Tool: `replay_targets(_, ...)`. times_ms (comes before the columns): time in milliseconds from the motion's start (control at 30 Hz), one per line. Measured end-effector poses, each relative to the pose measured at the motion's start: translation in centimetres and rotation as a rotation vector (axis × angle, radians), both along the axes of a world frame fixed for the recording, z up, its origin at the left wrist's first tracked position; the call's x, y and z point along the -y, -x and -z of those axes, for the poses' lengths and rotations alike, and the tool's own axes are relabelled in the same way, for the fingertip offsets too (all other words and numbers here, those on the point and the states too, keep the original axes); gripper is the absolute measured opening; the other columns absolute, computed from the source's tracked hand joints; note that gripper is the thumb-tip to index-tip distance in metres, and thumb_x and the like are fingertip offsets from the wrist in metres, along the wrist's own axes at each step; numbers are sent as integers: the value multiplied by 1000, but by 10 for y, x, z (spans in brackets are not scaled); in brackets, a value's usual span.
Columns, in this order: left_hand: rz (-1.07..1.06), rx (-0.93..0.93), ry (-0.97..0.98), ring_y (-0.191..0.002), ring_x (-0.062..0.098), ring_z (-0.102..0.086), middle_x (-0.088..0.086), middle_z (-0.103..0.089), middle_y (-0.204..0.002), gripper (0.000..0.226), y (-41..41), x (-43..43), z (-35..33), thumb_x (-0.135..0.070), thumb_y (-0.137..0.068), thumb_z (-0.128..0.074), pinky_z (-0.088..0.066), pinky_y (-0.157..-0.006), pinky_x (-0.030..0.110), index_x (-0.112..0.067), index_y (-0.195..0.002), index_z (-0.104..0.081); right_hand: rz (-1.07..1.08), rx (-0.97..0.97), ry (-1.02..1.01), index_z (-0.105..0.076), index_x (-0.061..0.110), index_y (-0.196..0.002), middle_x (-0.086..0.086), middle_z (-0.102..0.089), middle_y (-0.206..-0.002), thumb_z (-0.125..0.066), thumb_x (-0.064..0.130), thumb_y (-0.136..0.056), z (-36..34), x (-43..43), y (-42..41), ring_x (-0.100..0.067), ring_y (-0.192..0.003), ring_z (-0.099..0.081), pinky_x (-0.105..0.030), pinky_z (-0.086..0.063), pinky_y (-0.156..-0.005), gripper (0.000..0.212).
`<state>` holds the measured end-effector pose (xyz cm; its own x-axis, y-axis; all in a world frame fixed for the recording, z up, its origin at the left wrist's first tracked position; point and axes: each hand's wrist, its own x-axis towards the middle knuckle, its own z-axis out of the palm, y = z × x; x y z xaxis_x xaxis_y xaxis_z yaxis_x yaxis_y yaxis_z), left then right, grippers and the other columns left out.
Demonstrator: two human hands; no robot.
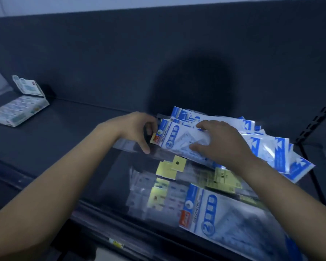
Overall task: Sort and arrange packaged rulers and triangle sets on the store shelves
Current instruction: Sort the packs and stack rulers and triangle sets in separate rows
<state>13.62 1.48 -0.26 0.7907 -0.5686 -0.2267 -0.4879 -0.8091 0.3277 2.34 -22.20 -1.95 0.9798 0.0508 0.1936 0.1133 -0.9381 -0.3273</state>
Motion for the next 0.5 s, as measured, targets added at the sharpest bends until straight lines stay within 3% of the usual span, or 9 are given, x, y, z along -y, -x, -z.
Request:
replay_targets(100,64,-60,34,-64,1,-55,-12,-63,-79,58,-16,-2,7,-28,-44,-95,-45,-59,15,-22,-92,-63,67,-72,200,-51,22,-127,0,-54,-123,-67,50,-77,4,-14,-8,-22,-116,-44,-35,-36,-97,60)
replay_targets(233,192,-115,14,-61,-1,-60,-12,-67,-73,48,-34,-11,14,-39,-50,-92,-48,-58,19,-26,-86,-63,174,-53,178,-55,23,-117,-1,-56,-111,-71,45,-74,6,-25,-13,-24,-110,-46,-32,-28,-91,51)
replay_targets(333,271,-156,-35,-68,0,-60,-15,-66,-78,55,-43,-21,15,-45,-41,-92,-49,-59,20,-31,-85,-62,240,48,259,-55,24,-103,2,-57,-100,-70,39,-72,8,-33,-14,-22,-103,-49,-32,-21,-89,37)
replay_targets(433,323,-219,-49,-64,0,-59,-13,-66,-80,54,-48,-28,16,-42,-43,-93,-45,-58,21,-30,-84,-60,288,43,190,-47,25,-91,6,-55,-85,-71,34,-72,8,-40,-8,-22,-92,-52,-31,-21,-86,32)
replay_targets(500,344,-246,-53,-61,1,-57,-11,-67,-78,49,-48,-29,16,-41,-47,-92,-44,-57,23,-28,-82,-60,313,-10,65,-44,26,-88,10,-53,-76,-72,32,-74,4,-42,-1,-24,-86,-50,-32,-29,-84,32)
